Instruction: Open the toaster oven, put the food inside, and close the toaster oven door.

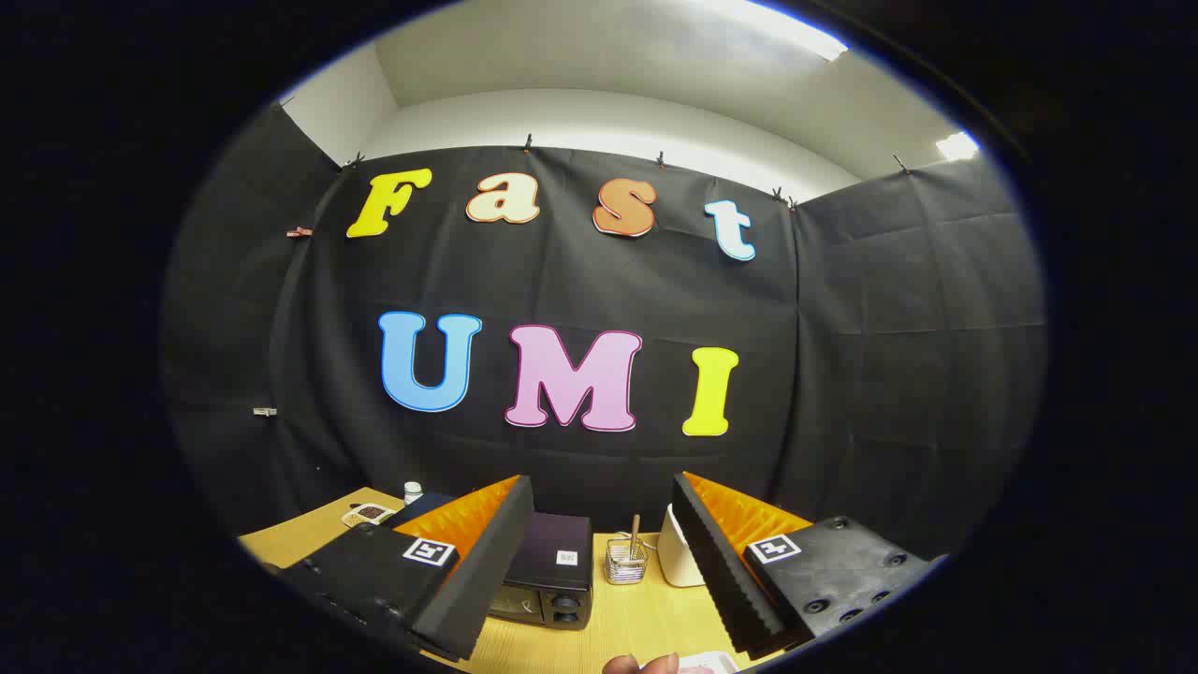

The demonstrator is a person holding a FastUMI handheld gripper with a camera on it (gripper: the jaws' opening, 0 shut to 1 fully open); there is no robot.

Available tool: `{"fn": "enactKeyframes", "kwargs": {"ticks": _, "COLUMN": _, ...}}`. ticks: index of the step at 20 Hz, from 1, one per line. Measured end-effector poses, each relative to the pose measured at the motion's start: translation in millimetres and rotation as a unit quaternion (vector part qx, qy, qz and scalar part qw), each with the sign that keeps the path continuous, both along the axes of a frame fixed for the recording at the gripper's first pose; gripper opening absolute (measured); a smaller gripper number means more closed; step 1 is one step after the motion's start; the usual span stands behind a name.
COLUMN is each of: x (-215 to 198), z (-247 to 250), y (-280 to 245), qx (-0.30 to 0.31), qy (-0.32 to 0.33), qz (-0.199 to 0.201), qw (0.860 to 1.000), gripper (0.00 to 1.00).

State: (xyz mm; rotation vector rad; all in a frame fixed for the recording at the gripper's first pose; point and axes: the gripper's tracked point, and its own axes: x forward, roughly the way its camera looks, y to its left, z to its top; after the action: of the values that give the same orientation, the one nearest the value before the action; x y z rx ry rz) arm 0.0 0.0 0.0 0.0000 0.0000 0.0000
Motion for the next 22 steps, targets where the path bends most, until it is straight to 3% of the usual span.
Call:
{"fn": "enactKeyframes", "kwargs": {"ticks": 16, "x": -2.0, "z": -11.6, "y": 15.5, "qx": 0.003, "qy": 0.013, "qz": 0.01, "qw": 1.0, "gripper": 0.97}}
{"fn": "enactKeyframes", "kwargs": {"ticks": 22, "x": 1.0, "z": -27.4, "y": 52.5, "qx": 0.014, "qy": 0.032, "qz": 0.035, "qw": 0.999, "gripper": 0.97}}
